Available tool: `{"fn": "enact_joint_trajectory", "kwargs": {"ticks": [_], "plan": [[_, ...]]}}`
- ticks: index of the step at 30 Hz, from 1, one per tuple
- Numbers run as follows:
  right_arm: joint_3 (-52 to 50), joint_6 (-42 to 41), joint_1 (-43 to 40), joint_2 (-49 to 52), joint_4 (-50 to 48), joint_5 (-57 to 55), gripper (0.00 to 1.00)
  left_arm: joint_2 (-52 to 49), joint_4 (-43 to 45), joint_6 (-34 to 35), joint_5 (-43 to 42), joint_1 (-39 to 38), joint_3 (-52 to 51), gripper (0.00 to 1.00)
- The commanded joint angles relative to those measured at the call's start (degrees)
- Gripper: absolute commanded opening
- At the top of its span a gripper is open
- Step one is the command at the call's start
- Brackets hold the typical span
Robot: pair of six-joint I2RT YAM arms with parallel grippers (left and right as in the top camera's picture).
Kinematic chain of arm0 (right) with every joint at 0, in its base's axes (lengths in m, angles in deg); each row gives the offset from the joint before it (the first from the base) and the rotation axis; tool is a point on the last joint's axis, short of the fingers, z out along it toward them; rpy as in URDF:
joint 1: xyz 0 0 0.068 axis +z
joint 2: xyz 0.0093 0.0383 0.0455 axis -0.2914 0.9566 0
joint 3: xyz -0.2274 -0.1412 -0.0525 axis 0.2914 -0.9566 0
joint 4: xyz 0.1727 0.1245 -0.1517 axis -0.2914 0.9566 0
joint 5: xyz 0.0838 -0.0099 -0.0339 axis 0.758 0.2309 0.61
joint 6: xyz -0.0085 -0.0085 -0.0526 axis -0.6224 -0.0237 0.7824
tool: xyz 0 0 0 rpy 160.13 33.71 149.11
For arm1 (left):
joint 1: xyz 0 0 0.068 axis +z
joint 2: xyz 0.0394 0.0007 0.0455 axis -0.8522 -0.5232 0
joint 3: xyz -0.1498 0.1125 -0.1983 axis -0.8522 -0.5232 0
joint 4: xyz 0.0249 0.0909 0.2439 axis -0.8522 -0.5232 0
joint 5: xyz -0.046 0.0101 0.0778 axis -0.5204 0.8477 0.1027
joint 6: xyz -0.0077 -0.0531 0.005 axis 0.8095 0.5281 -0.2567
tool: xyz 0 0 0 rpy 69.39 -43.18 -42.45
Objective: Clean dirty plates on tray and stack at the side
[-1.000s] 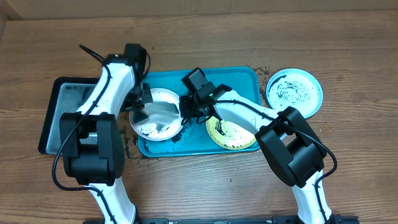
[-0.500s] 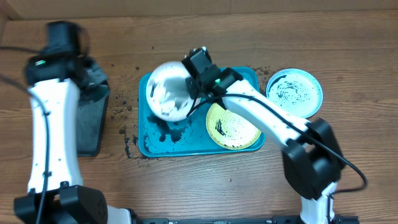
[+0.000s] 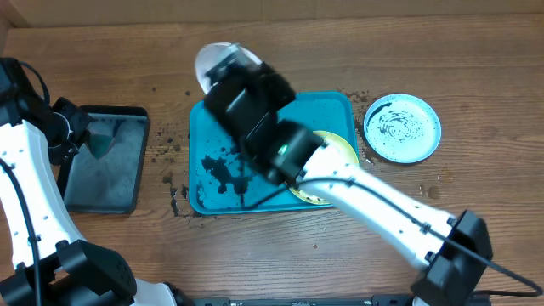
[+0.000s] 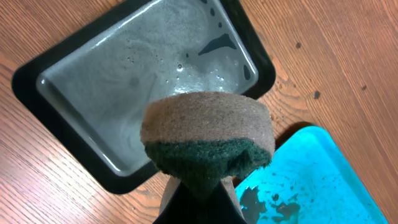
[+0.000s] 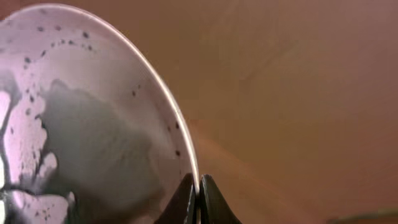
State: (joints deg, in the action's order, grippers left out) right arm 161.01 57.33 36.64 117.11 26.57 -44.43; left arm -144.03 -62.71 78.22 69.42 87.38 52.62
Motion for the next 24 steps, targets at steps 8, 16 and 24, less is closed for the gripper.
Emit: {"fn": "enact_joint_trajectory", "kwargs": {"ticks": [8, 16, 24], "plan": [[1.66, 27.23, 6.32, -1.18, -15.28, -18.67, 0.04, -0.26, -0.20, -0.90, -1.92, -0.26, -0.02, 0.04], [1.66, 24.59, 6.36, -1.18, -16.02, -18.82, 0.04, -0.26, -0.20, -0.92, -1.92, -0.46, -0.02, 0.04], [1.66, 18.93, 5.53, -1.18, -13.51, -18.60, 0.04, -0.26, -0.17, -0.90, -1.92, -0.46, -0.02, 0.04]]}}
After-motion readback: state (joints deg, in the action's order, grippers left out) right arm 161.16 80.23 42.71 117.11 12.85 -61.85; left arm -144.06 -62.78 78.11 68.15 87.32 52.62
